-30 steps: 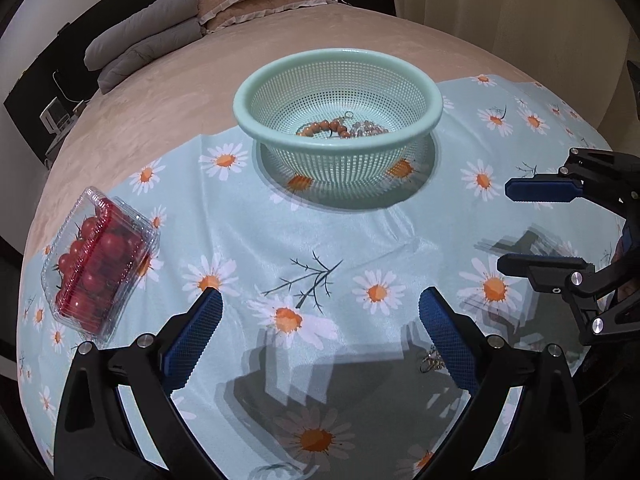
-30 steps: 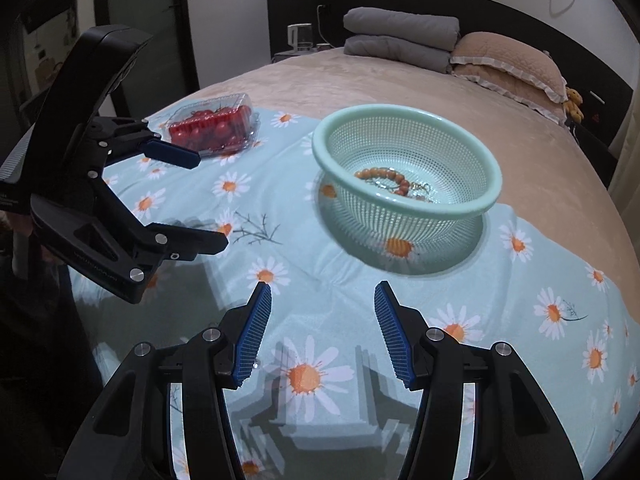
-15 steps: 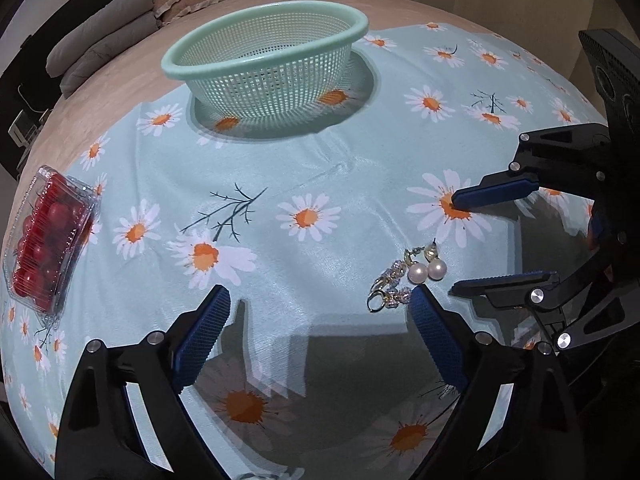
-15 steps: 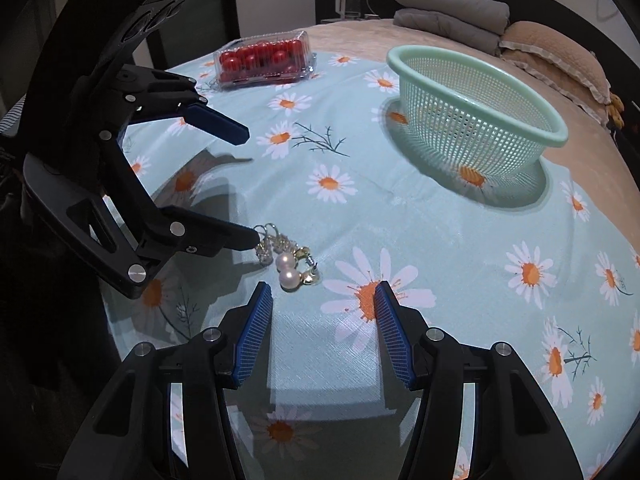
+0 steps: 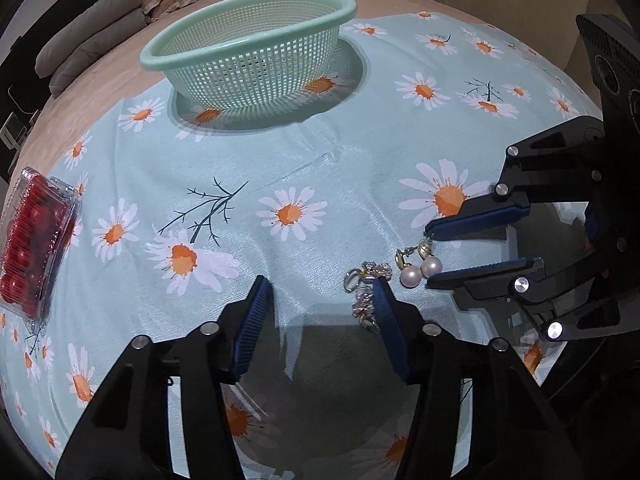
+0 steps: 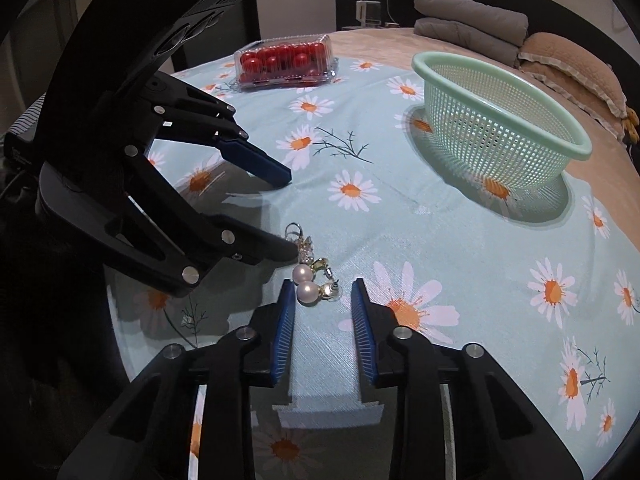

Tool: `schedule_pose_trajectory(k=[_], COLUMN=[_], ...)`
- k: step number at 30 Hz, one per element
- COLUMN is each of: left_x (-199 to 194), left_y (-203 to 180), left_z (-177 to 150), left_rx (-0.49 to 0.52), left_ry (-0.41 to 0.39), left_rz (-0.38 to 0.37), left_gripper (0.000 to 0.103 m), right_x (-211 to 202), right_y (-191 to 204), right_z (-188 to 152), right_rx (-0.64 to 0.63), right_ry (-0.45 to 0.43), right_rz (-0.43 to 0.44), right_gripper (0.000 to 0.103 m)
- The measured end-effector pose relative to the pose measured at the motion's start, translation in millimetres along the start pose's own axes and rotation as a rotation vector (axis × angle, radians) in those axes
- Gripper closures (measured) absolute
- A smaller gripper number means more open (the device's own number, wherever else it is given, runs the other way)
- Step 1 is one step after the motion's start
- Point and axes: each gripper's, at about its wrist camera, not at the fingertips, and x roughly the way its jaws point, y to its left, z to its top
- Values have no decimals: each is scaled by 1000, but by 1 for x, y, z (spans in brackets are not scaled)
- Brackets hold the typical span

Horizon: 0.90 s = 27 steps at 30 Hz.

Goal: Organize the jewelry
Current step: 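Grasp a small earring with the left gripper while the right grasps a pearl earring, then carry both earrings in the grippers over the green basket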

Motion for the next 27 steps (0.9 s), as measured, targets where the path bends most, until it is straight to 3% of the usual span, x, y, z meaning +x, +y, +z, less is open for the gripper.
schedule_pose_trajectory(k=[1,2,3,14,27], left_x=[0,-1,0,-5,-34], left_y=[0,0,-1,-2,39], left_z=[0,0,-1,-7,-3], left_rx=[1,-1,-3,-6,-106], left_ry=[2,6,11,17,-45], left_rz=[-4,-20,-39,-38,-27], left_gripper=[69,86,93,93,93], right_x=[1,1,1,-10,-56], right_y=[0,1,2,-4,-37], right_z=[0,0,-1,-3,-5], right_rx=[-1,-6,-12,-2,30], right_ry=[4,9,11,8,-23], right_rz=[8,14,11,12,-57], right_gripper=[89,93,93,93,93])
